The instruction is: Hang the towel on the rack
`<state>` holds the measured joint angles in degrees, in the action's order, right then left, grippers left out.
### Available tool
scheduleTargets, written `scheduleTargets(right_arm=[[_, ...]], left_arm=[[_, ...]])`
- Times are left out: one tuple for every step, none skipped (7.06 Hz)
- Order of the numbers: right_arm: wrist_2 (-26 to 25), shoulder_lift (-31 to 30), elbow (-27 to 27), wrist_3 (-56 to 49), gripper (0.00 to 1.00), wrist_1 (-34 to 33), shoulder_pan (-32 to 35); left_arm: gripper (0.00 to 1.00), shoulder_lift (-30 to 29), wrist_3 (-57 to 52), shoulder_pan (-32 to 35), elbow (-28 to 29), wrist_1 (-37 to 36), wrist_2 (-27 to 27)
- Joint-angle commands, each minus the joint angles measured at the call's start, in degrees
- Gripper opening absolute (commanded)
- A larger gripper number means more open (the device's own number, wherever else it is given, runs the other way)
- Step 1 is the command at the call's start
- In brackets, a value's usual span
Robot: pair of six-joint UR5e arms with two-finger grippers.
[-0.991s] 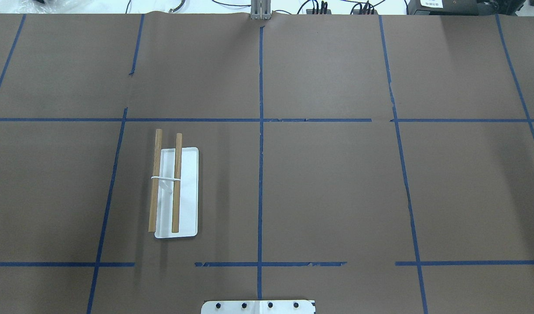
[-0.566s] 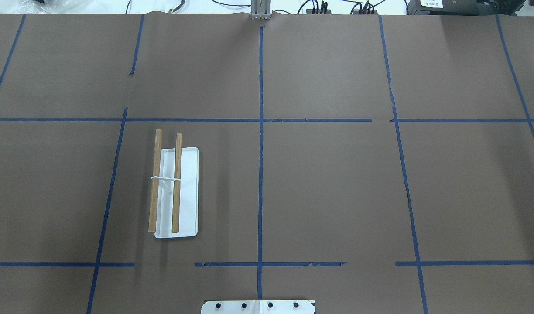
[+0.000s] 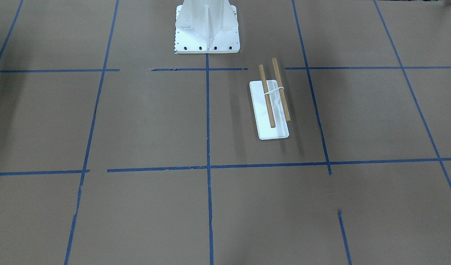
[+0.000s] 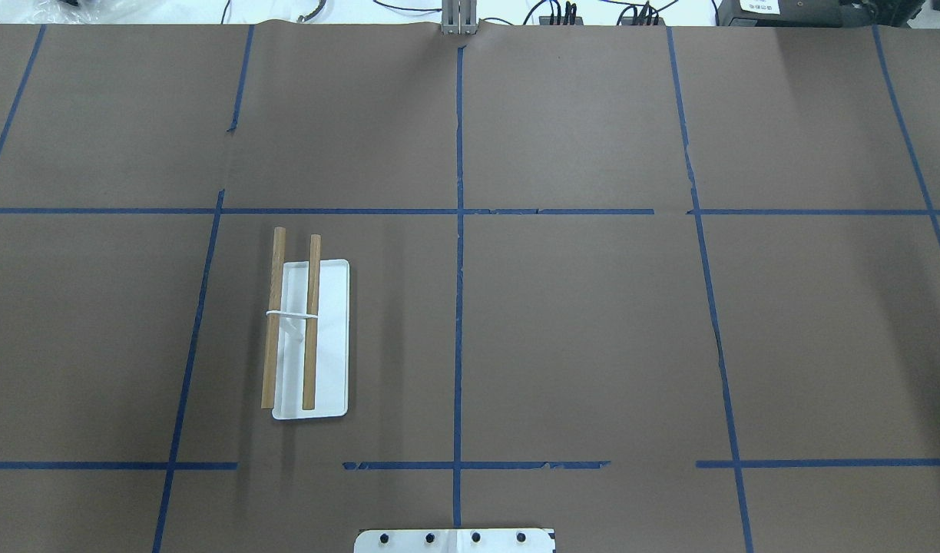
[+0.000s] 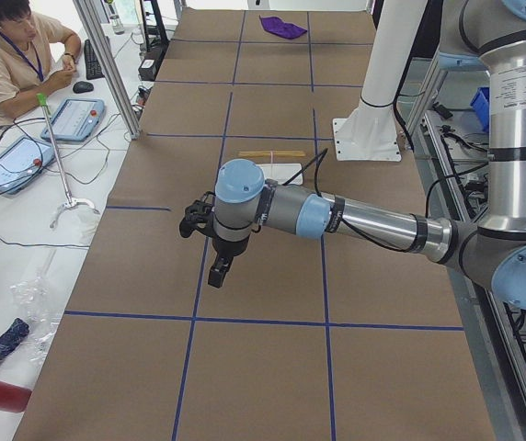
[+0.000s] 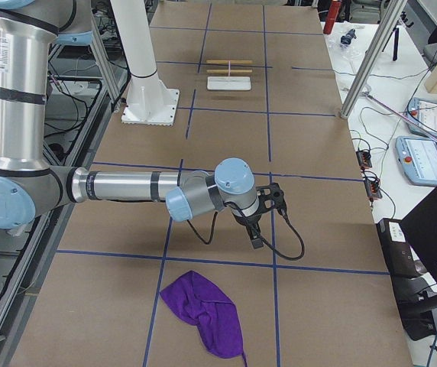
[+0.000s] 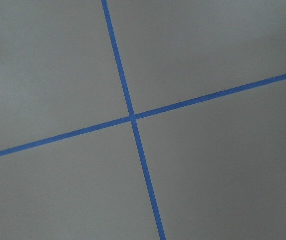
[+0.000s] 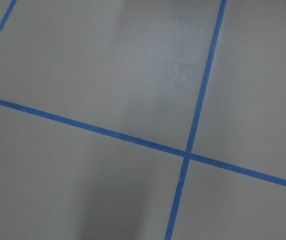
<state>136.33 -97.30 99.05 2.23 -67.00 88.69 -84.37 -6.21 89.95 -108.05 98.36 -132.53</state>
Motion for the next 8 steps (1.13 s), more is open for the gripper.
scheduleTargets(right_arm=[[1.57,-0.51,-1.31,-0.38,1.00,3.72,-1.58],[1.48,-4.61,-1.67,-5.87,1.00,4.85,-2.29],[1.48,-7.70,-3.76,-10.28,1.00,7.47,-2.30],[0.70,-10.25,-6.57,-10.23,1.00,12.20,-2.38],[0.26,-11.23,-13.12,-10.23,1.00,20.08,-2.47],[-0.44,-11.15,-17.97,-10.23,0.99,25.90,-2.82],[-2.10,-11.24,-20.98,-10.41,0.88,27.61,-3.78],[-5.34,-11.15,-22.49,-10.93,0.81,27.89,-6.05]], left_arm=[[1.00,0.60,0.50,0.14,3.53,23.16,0.43],[1.00,0.35,0.59,-0.04,6.68,31.20,0.34],[1.00,-0.17,0.67,-0.04,8.11,32.41,0.08],[1.00,-0.27,0.59,-0.04,7.95,32.51,-0.10],[1.00,-0.27,0.50,-0.12,7.77,32.59,-0.10],[1.00,-0.27,0.50,-0.04,7.60,32.59,-0.18],[1.00,-0.27,0.41,-0.04,7.42,32.68,-0.18],[1.00,-0.27,0.41,-0.04,7.42,32.68,-0.18]])
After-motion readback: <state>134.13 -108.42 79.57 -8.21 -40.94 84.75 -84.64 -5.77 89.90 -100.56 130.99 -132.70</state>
